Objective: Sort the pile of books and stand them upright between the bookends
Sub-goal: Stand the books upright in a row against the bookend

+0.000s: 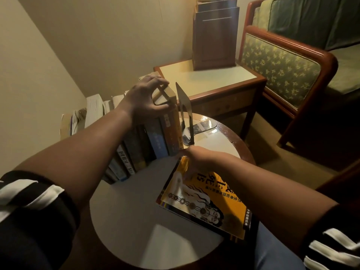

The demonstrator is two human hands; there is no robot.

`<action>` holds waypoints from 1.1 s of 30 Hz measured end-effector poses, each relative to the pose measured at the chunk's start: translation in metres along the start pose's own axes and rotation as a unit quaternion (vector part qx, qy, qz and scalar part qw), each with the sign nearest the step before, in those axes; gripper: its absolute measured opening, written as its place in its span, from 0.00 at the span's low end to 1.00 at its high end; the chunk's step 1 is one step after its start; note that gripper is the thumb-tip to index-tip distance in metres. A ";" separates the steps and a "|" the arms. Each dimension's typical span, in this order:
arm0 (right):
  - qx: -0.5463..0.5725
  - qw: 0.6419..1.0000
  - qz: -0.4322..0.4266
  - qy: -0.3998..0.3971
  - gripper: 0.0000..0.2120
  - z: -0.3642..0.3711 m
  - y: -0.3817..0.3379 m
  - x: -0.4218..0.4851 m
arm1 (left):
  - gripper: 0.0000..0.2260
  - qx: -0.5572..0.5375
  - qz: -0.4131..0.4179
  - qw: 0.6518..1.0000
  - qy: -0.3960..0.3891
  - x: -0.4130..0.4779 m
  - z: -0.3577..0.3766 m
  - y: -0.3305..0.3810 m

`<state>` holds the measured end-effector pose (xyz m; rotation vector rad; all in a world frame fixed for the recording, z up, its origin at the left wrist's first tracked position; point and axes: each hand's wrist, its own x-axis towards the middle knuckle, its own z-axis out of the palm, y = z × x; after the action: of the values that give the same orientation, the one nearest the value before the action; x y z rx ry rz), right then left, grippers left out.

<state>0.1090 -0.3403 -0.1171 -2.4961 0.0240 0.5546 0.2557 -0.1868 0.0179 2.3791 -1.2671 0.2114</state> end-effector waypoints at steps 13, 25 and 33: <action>0.184 0.983 0.014 -0.006 0.22 -0.022 0.003 -0.011 | 0.33 0.001 -0.024 1.000 -0.005 -0.018 -0.011 -0.016; 0.291 0.939 -0.091 0.162 0.05 -0.099 0.008 -0.103 | 0.38 0.005 -0.029 0.999 -0.017 -0.017 -0.011 -0.020; 0.139 0.871 -0.186 0.434 0.07 -0.113 -0.010 -0.162 | 0.40 -0.002 -0.027 0.999 -0.022 -0.016 -0.011 -0.021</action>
<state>0.0060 -0.4098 0.0364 -2.1742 -0.0315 -0.7023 0.2647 -0.1594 0.0163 2.4228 -1.2207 0.1420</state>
